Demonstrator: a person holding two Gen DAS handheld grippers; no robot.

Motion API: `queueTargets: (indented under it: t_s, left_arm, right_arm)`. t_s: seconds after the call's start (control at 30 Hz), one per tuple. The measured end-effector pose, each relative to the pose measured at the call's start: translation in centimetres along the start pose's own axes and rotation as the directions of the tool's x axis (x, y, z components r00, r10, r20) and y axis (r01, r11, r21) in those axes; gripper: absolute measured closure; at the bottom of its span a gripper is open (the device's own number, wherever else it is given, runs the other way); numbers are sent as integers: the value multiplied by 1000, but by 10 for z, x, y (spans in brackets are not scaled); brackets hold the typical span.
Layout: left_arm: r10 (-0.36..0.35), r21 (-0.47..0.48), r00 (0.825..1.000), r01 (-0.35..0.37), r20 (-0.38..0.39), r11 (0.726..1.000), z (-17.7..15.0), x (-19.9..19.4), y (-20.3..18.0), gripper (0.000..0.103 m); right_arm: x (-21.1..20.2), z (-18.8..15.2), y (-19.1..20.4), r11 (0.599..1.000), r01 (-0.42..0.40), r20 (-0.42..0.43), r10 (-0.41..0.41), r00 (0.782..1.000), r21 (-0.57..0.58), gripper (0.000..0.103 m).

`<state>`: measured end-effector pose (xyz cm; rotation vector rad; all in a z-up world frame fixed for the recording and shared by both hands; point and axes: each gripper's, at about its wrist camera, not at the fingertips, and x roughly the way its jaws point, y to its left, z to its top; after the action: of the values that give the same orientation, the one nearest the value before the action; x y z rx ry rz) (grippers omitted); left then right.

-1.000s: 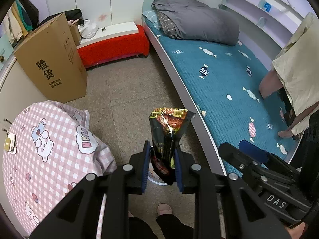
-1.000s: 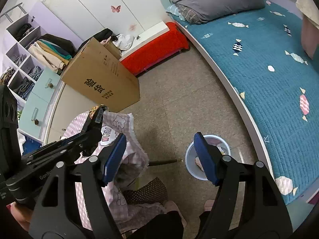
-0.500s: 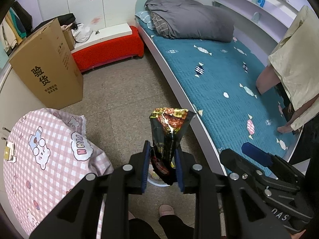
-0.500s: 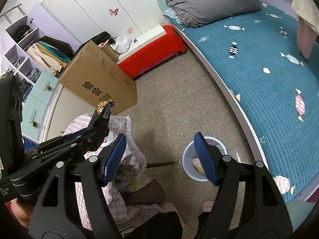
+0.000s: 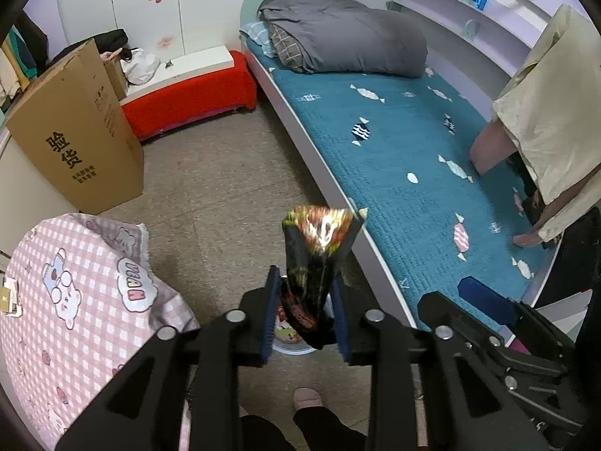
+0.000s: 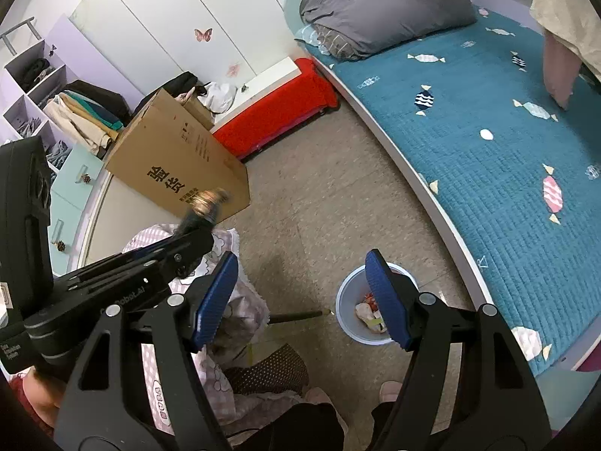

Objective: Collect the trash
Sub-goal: 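Open the left tool to drop the black snack bag into the basin, then move both tools back over the paper box on the table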

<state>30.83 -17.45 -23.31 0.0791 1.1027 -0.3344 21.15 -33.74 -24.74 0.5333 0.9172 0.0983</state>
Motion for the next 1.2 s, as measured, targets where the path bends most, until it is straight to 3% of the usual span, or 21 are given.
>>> queueTargets:
  t_s: [0.03,0.1,0.17,0.5,0.77,0.9,1.0,1.2]
  left_arm:
    - [-2,-5,1000,2,1,1000,0,0,0,62]
    - [-2,-14,1000,2,7,1000,1,-1,2,40]
    - [-6,-19,1000,6,15,1000,1,-3,4,35]
    - [22,-58,999,-20,28,998,-7,-16,17,31]
    - [82,-173,995,-72,54,982,-28,-42,56,31]
    - [131,-266,989,-108,69,958,-43,-64,89,31]
    - [185,-358,980,-146,78,922,-62,-87,122,31]
    - [324,-534,944,-241,65,811,-117,-140,198,30]
  right_arm:
    - [-2,0,0,1000,5,5,-5,1000,1,33]
    - [-5,-1,-3,1000,10,14,-10,1000,13,33]
    - [-6,-1,-4,1000,14,10,-14,1000,18,33]
    - [-9,-8,13,1000,-12,7,12,1000,-20,33]
    - [-2,-13,53,990,-87,-27,84,996,-107,33]
    - [6,-16,92,968,-160,-64,150,987,-195,33]
    - [16,-23,130,937,-227,-111,205,973,-265,33]
    - [35,-54,222,831,-396,-239,324,915,-390,33]
